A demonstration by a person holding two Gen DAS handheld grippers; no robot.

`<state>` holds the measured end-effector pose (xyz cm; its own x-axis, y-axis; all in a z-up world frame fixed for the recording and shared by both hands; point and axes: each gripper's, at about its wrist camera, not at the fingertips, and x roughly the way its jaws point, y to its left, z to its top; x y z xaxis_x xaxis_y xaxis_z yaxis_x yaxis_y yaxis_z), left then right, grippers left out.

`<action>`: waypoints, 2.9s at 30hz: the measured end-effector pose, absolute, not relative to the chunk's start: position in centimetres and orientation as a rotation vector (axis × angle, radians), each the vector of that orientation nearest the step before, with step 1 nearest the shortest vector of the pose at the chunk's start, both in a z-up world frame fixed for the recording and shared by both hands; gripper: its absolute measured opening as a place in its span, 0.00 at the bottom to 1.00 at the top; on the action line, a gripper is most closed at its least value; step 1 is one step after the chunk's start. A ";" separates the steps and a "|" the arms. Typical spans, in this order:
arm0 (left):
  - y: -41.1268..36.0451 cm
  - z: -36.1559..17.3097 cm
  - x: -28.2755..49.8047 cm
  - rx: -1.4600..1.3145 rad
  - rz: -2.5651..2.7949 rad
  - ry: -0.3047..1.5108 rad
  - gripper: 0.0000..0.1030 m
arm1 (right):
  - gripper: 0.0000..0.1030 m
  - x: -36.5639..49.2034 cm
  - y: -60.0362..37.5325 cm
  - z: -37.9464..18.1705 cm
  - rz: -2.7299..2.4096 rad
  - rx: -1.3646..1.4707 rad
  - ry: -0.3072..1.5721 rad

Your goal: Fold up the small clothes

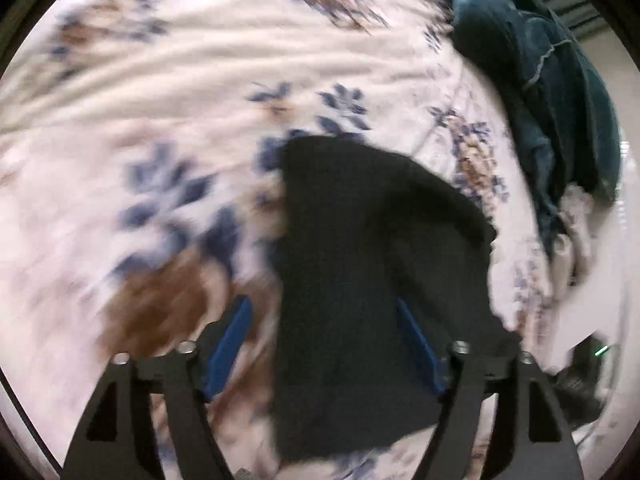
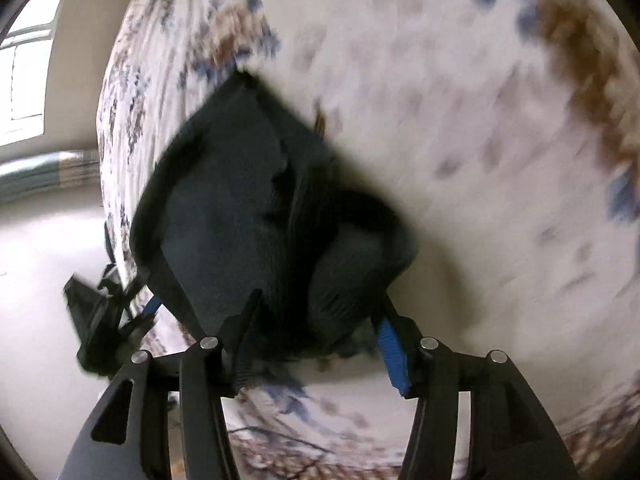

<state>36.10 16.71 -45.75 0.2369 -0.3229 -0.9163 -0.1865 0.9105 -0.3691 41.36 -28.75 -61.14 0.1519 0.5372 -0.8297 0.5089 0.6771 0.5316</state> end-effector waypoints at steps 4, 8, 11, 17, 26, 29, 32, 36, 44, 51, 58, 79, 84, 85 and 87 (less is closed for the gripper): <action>17.5 -46.8 29.1 -0.379 0.113 1.380 0.94 | 0.58 43.7 -31.2 -58.7 0.022 0.754 1.448; 17.6 -52.1 23.5 -0.374 0.238 1.528 0.94 | 0.58 46.6 -30.7 -58.2 0.075 0.742 1.457; 17.4 -55.8 21.8 -0.388 0.258 1.585 0.94 | 0.58 47.9 -28.6 -58.3 0.089 0.678 1.489; 17.5 -58.1 22.9 -0.365 0.283 1.605 1.00 | 0.21 50.2 -25.7 -62.8 0.149 0.627 1.604; 17.6 -59.2 25.3 -0.395 0.275 1.657 1.00 | 0.06 49.3 -27.9 -59.0 0.049 0.487 1.510; 18.9 -58.3 25.3 -0.468 0.276 1.631 1.00 | 0.12 48.7 -28.8 -60.0 0.051 0.593 1.589; 20.1 -57.9 25.1 -0.547 0.282 1.596 1.00 | 0.40 46.6 -31.1 -59.2 0.040 0.836 1.516; 20.7 -58.1 25.3 -0.571 0.296 1.583 1.00 | 0.43 43.9 -32.0 -61.0 0.028 1.057 1.535; 20.2 -56.2 26.6 -0.576 0.291 1.532 1.00 | 0.03 42.8 -29.7 -59.6 -0.001 1.016 1.433; 21.0 -54.1 29.6 -0.577 0.281 1.474 1.00 | 0.03 39.7 -30.4 -60.5 -0.102 0.903 1.591; 21.9 -52.1 39.1 -0.516 0.189 1.352 1.00 | 0.60 45.5 -33.9 -58.5 -0.022 0.868 1.458; 20.1 -54.4 47.6 -0.709 -0.058 1.288 0.28 | 0.11 64.1 -26.2 -63.0 0.289 0.531 1.321; 21.8 -53.6 46.6 -0.785 -0.038 1.295 0.68 | 0.36 65.0 -26.9 -65.3 0.213 0.476 1.504; 22.0 -52.9 45.9 -0.763 -0.024 1.281 0.68 | 0.39 64.2 -28.0 -64.8 0.221 0.529 1.502; 22.3 -51.7 44.0 -0.699 0.025 1.271 0.70 | 0.45 61.8 -30.2 -63.9 0.200 0.607 1.512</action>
<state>44.01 22.28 -51.66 0.3238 -0.3543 -0.8773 -0.3889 0.7954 -0.4648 61.83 -30.21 -63.88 0.0760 0.4863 -0.8705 0.2432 0.8376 0.4892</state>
